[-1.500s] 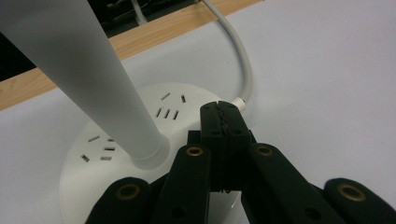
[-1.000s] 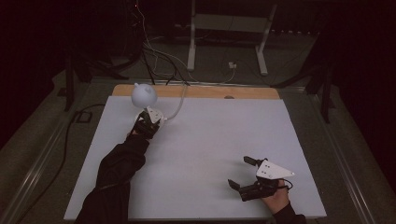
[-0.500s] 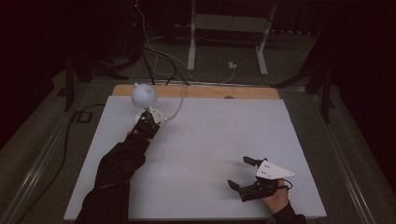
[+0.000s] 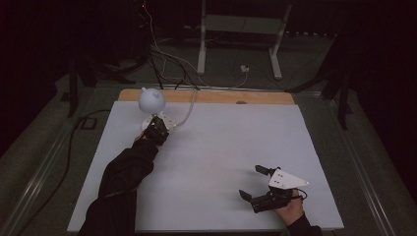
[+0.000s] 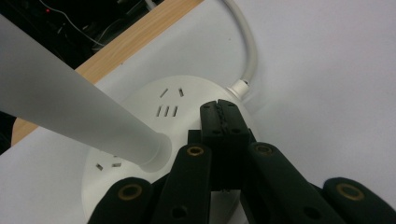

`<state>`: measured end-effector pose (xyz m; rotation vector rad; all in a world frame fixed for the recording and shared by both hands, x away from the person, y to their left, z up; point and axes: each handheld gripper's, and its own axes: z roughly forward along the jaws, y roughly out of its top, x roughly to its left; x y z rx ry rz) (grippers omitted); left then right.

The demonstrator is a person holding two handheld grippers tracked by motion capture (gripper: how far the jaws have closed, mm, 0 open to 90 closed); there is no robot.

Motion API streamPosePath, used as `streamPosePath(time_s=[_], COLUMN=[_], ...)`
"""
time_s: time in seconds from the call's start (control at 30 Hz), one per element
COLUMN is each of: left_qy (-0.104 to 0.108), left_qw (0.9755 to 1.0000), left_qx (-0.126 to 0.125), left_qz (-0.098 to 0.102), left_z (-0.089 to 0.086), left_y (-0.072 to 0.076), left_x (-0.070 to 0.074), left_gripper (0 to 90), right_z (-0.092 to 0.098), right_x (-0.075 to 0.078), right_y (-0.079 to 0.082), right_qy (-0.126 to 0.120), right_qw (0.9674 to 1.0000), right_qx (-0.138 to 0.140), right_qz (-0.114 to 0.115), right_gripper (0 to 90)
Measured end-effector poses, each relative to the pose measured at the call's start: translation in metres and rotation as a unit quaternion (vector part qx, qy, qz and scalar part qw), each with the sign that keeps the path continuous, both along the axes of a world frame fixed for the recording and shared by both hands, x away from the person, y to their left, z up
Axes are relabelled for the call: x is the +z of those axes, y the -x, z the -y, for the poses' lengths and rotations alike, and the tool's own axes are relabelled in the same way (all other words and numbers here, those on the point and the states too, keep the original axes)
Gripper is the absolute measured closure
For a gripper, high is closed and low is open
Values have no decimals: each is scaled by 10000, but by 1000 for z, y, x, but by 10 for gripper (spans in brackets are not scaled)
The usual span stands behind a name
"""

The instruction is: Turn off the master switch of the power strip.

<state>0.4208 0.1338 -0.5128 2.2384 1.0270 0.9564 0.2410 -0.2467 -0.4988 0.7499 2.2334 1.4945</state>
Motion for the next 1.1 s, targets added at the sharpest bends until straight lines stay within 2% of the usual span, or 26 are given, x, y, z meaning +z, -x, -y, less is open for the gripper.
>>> streamPosePath(time_s=[0.07,0.13,0.37,0.5,0.9,1.0,1.03,1.1], left_qy=[87,-105,-88,-260,-105,-216,-193,-139], left_qw=[9999,9999,9998,9995,9997,9997,9997,9997], left_qx=[41,10,0,-28,-39,-57,-15,-70], left_qz=[-56,-45,-174,-153,-196,-135,-125,-201], left_z=[0,2,3,5,1,4,5,8], left_y=[-1,-1,-4,-3,-5,-5,-5,-7], left_x=[0,0,3,3,4,4,6,8], left_gripper=[900,900,900,900,900,900,900,900], right_z=[0,0,0,0,0,0,0,0], right_x=[0,0,0,0,0,-1,-1,-1], right_y=[0,0,0,0,0,-1,-1,-1], right_qy=[-5,-13,-16,-15,-3,-9,-6,-14], right_qw=[10000,10000,10000,10000,10000,10000,10000,10000], right_qx=[7,6,20,14,2,-6,-10,-9], right_qz=[8,9,13,-6,-9,-16,-13,-18], right_gripper=[0,0,0,0,0,0,0,0])
